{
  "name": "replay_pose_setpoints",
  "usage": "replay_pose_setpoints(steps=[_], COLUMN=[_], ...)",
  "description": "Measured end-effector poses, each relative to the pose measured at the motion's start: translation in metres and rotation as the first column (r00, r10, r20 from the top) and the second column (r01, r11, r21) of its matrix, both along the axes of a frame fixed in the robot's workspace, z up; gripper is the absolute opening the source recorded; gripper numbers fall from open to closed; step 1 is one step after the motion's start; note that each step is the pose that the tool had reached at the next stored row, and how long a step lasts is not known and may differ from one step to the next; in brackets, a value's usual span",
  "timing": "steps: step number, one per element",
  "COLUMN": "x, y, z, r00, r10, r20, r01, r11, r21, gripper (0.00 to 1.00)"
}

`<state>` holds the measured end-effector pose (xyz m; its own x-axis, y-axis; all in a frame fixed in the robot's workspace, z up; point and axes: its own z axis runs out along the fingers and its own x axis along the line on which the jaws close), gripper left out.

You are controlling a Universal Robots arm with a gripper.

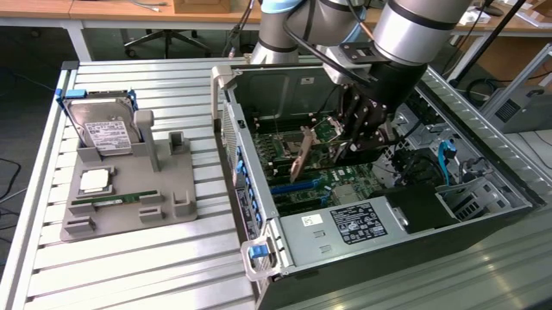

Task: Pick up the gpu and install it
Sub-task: 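Insert the gpu into the slot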

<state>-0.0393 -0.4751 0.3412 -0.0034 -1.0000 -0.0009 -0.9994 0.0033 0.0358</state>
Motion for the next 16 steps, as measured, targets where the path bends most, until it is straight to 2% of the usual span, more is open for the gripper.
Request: replay_pose_setpoints(steps=[7,14,16], x=[-0.0020,-0.0023,-0.0023], y=[0.0006,0.0040,0.0064], z=[-0.0004,-0.0018,-0.0022], r00=[1.0000,0.9991,0.9989], r10=[0.000,-0.041,-0.048], r20=[0.0000,-0.0001,0.0000], r01=[0.000,0.041,0.048], r11=[1.0000,0.9991,0.9989], r21=[0.0000,-0.0002,-0.0001], gripper=[0.27,0.27,0.27])
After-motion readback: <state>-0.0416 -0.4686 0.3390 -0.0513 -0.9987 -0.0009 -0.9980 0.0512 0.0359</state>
